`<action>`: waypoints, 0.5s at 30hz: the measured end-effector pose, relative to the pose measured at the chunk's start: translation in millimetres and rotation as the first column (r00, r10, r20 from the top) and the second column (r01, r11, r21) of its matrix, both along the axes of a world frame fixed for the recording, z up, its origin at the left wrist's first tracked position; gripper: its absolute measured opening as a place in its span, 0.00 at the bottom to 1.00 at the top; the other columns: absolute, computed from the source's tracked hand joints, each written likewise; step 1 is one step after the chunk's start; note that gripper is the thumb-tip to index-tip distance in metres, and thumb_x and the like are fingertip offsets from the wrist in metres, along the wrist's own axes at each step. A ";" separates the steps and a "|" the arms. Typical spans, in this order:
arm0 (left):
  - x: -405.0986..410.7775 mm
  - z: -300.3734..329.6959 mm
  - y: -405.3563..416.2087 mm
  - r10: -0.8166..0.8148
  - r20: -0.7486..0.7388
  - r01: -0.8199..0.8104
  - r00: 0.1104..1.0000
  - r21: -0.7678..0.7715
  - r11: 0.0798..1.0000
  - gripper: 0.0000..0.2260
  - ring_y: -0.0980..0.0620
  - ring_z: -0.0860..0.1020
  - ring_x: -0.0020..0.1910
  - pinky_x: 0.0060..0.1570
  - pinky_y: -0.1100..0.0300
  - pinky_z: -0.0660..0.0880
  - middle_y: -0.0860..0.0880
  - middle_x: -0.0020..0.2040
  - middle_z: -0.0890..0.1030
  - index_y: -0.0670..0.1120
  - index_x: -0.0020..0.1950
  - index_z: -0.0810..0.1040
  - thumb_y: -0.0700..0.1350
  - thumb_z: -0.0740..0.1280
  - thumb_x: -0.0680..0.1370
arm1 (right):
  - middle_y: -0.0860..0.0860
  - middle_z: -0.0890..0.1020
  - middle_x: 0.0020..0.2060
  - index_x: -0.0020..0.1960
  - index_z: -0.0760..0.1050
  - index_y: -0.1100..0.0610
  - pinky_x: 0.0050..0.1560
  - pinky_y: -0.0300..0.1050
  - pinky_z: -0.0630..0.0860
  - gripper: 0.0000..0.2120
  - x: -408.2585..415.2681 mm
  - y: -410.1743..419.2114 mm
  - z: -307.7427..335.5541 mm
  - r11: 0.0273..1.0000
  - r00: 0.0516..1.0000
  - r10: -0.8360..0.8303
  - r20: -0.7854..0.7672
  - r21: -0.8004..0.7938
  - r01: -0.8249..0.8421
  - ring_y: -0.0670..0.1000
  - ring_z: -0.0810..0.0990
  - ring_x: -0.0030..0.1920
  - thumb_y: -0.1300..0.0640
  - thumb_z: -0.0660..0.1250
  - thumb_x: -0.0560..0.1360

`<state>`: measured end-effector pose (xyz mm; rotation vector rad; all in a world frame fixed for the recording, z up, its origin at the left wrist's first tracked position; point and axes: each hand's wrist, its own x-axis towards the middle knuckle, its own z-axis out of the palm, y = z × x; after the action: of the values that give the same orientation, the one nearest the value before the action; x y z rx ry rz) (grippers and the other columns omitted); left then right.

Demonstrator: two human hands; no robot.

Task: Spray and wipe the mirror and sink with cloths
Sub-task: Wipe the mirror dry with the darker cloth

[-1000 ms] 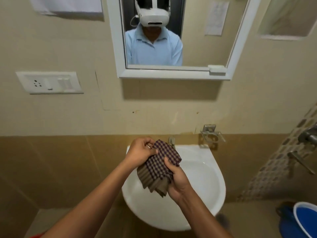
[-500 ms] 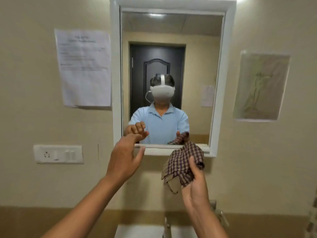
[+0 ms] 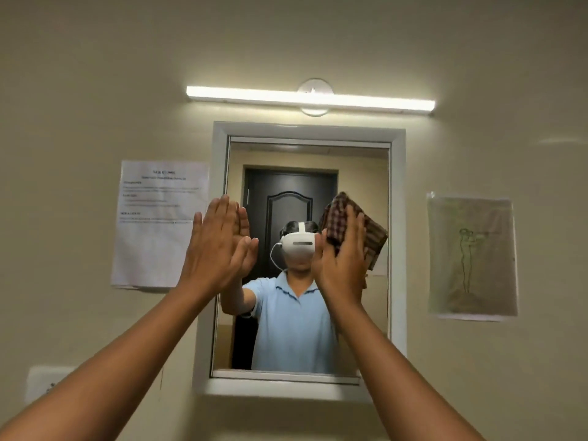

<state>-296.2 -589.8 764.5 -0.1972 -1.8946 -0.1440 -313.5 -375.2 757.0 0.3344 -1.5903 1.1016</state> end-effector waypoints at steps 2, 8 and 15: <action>-6.7 13.7 -5.4 0.026 -0.020 -0.027 0.999 -0.022 0.999 0.35 0.50 0.39 0.79 0.77 0.49 0.38 0.47 0.81 0.43 0.45 0.80 0.44 0.61 0.40 0.76 | 0.52 0.50 0.79 0.79 0.50 0.47 0.76 0.65 0.42 0.32 -16.4 0.3 7.6 0.957 0.985 -0.169 0.039 0.247 0.154 0.57 0.42 0.78 0.51 0.62 0.79; -33.1 38.0 -24.9 0.052 -0.102 -0.054 0.993 -0.014 0.998 0.31 0.49 0.40 0.79 0.76 0.53 0.35 0.46 0.81 0.44 0.44 0.80 0.45 0.54 0.42 0.79 | 0.48 0.35 0.77 0.79 0.36 0.48 0.73 0.57 0.28 0.47 -29.6 -11.0 29.4 0.714 0.944 -0.313 -0.109 0.629 0.309 0.51 0.29 0.76 0.22 0.41 0.69; -46.9 41.1 -41.9 0.045 -0.156 -0.056 0.987 -0.068 0.996 0.31 0.47 0.48 0.80 0.77 0.45 0.48 0.44 0.80 0.50 0.43 0.80 0.50 0.48 0.46 0.76 | 0.46 0.44 0.79 0.79 0.43 0.43 0.74 0.57 0.33 0.34 -36.1 -27.8 82.4 0.567 0.928 -0.267 -0.261 0.736 0.370 0.52 0.47 0.78 0.34 0.51 0.78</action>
<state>-343.1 -631.7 805.6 -0.2032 -1.7501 -0.0252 -349.6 -403.1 839.4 0.6376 -1.8592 0.0334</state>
